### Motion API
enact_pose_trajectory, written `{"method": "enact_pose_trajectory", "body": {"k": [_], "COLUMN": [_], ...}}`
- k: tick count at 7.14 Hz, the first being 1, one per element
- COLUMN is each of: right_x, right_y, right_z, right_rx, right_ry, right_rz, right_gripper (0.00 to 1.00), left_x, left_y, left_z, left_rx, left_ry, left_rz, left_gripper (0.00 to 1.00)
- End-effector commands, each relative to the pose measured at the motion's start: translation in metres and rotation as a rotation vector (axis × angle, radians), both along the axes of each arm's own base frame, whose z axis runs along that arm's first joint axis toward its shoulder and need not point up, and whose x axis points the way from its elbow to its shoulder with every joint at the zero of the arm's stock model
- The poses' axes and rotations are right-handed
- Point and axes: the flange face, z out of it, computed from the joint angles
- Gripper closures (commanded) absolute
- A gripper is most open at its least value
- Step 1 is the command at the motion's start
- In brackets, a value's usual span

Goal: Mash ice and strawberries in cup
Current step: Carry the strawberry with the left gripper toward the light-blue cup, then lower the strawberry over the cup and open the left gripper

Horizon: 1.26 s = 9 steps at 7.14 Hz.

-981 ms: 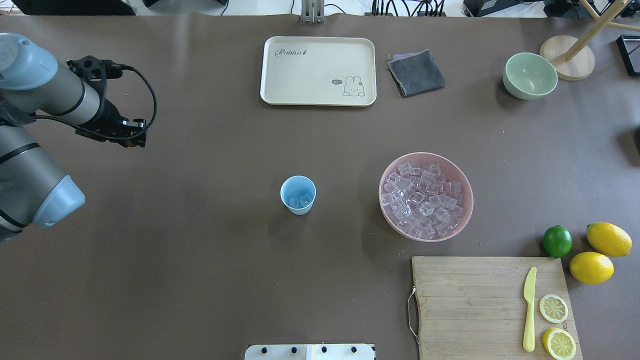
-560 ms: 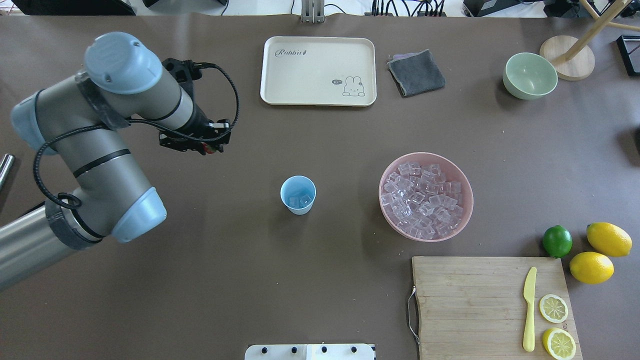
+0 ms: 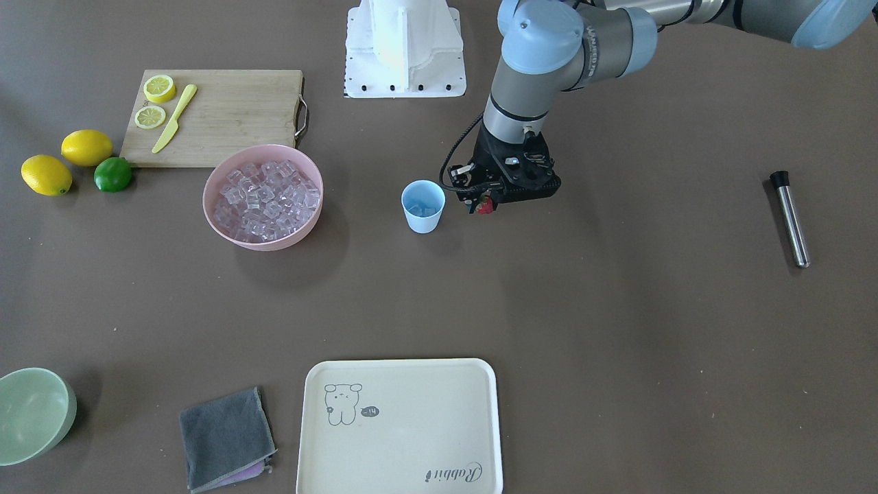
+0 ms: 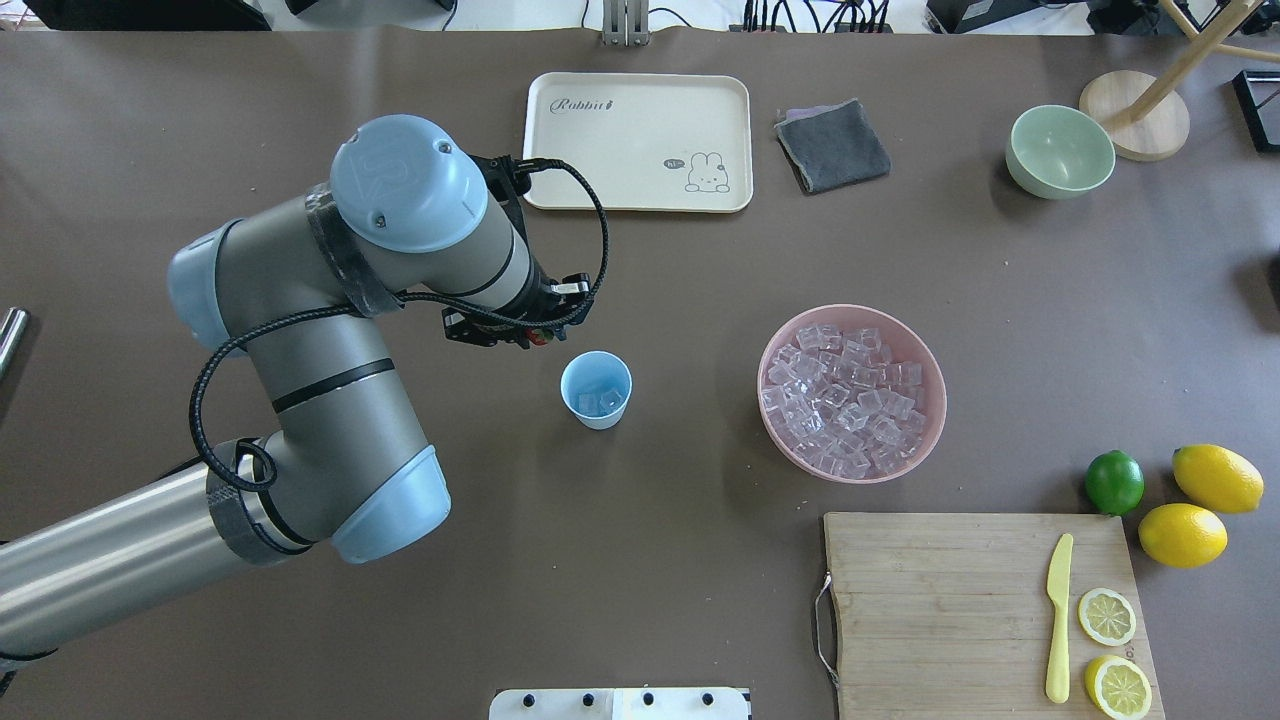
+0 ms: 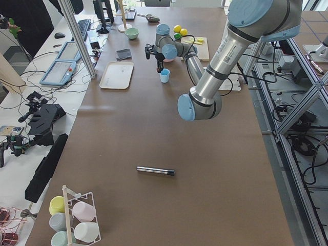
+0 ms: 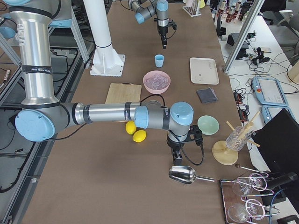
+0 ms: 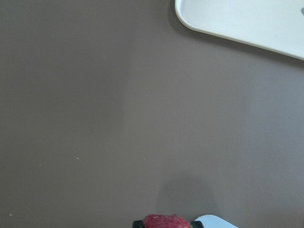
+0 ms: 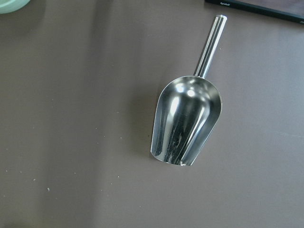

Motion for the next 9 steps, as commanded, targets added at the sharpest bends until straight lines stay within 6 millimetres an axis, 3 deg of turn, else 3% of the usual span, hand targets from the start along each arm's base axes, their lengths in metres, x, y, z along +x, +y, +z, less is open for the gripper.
{"method": "enact_pose_trajectory", "body": {"k": [1, 2, 9], "right_x": [-0.002, -0.003, -0.003], "right_y": [-0.001, -0.001, 0.000], "right_z": [-0.003, -0.004, -0.005], "right_rx": [-0.022, -0.020, -0.015], "right_ry": [-0.036, -0.039, -0.041], "right_rz": [0.037, 0.037, 0.035], "right_gripper": [0.00, 0.00, 0.00], "left_x": [0.027, 0.043, 0.057], "left_y": [0.025, 0.040, 0.038], "left_z": [-0.024, -0.019, 0.004], "left_rx": [0.039, 0.057, 0.078], "left_ry": [0.013, -0.004, 0.013], "left_rz": [0.020, 0.025, 0.031], "left_gripper": [1.00, 1.00, 1.00]}}
